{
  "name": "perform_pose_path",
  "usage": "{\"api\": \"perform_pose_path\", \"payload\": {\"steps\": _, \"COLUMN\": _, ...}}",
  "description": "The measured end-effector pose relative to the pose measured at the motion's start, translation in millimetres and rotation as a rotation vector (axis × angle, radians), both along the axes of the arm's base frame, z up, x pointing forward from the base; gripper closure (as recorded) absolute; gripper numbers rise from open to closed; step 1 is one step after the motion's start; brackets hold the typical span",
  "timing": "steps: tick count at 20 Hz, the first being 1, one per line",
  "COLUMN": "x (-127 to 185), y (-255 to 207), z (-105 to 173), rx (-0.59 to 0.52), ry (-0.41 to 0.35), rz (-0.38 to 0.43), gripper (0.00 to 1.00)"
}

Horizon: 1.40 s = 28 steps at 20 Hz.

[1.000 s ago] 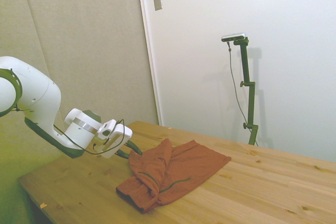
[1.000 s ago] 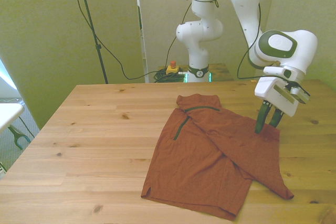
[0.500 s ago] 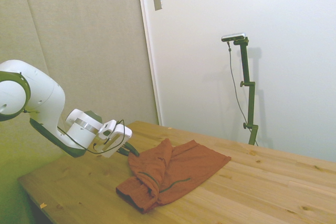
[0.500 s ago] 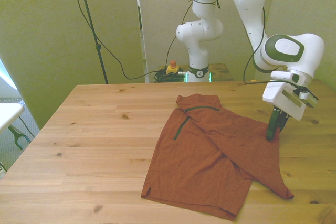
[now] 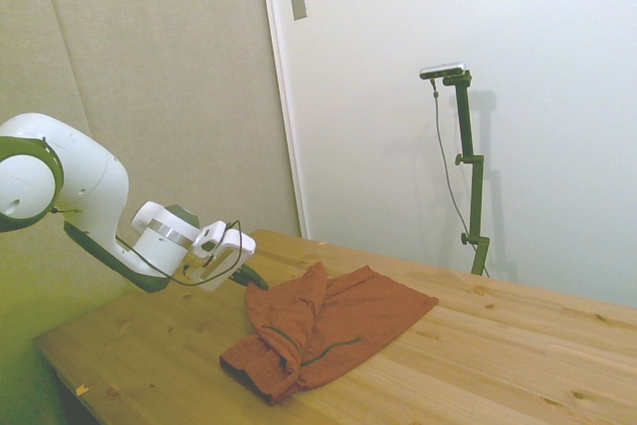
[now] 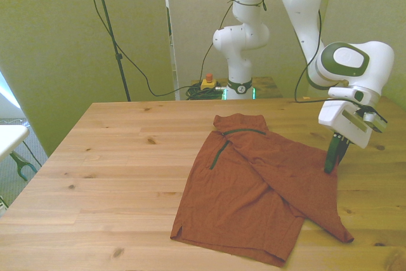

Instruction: Fold the shorts

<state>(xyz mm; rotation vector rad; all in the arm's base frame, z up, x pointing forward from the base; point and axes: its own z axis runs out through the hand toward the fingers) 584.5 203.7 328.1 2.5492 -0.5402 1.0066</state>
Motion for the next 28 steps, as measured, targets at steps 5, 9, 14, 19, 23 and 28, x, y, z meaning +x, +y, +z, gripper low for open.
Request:
{"api": "perform_pose_path", "payload": {"steps": 5, "x": 23.1, "y": -49.2, "z": 62.0, "rx": 0.149, "ry": -0.094, "rz": -0.141, "gripper": 1.00}}
{"api": "perform_pose_path", "payload": {"steps": 9, "x": 40.1, "y": -133.8, "z": 106.1, "rx": 0.232, "ry": -0.166, "rz": -0.283, "gripper": 1.00}}
{"api": "perform_pose_path", "payload": {"steps": 14, "x": 52.6, "y": -241.7, "z": 140.9, "rx": 0.257, "ry": -0.203, "rz": -0.378, "gripper": 1.00}}
{"api": "perform_pose_path", "payload": {"steps": 19, "x": 59.4, "y": -306.4, "z": 156.7, "rx": 0.287, "ry": -0.207, "rz": -0.420, "gripper": 0.00}}
{"api": "perform_pose_path", "payload": {"steps": 23, "x": 70.8, "y": -328.3, "z": 122.9, "rx": 0.319, "ry": -0.180, "rz": -0.448, "gripper": 0.00}}
{"api": "perform_pose_path", "payload": {"steps": 28, "x": 74.0, "y": -349.1, "z": 114.4, "rx": 0.357, "ry": -0.169, "rz": -0.455, "gripper": 0.00}}
